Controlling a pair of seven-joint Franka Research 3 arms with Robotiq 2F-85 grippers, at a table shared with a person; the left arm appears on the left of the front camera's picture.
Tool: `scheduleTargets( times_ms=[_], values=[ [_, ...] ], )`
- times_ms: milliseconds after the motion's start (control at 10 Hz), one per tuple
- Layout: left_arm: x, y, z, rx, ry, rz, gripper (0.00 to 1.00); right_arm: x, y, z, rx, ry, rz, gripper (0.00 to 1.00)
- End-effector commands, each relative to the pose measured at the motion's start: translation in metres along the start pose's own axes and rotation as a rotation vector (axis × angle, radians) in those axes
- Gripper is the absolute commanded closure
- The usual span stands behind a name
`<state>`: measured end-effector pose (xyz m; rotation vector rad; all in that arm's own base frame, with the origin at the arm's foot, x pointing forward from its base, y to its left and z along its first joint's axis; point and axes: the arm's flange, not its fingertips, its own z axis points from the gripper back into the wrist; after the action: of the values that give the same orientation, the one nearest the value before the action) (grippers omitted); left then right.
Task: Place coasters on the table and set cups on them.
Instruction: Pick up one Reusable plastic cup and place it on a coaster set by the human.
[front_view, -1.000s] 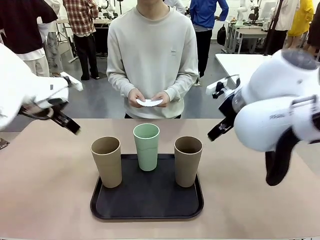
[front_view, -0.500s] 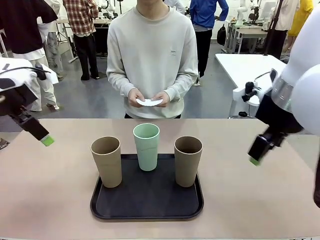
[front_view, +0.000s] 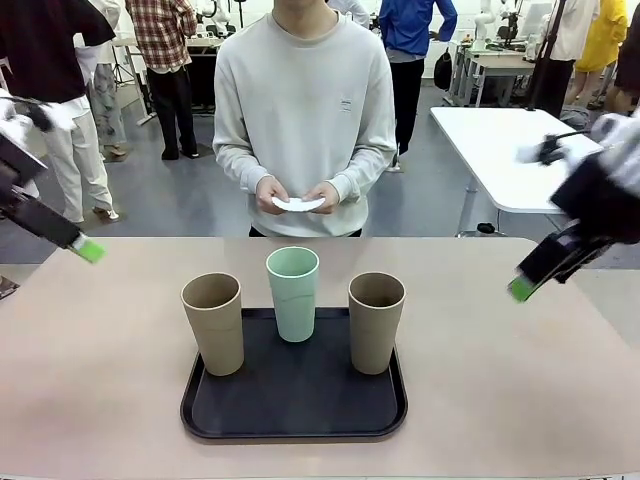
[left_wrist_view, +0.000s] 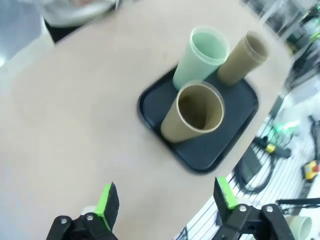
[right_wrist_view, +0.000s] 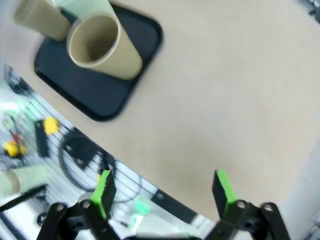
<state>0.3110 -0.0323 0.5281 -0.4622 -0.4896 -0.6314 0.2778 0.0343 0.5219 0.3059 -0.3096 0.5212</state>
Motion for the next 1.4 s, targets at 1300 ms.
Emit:
scheduleTargets(
  times_ms=[1300],
  values=[
    [-0.106, 0.13, 0.013, -0.661, -0.283, 0.516, 0.0, -0.136, -0.19, 0.0, 0.813, -0.282, -0.615, 0.0]
  ],
)
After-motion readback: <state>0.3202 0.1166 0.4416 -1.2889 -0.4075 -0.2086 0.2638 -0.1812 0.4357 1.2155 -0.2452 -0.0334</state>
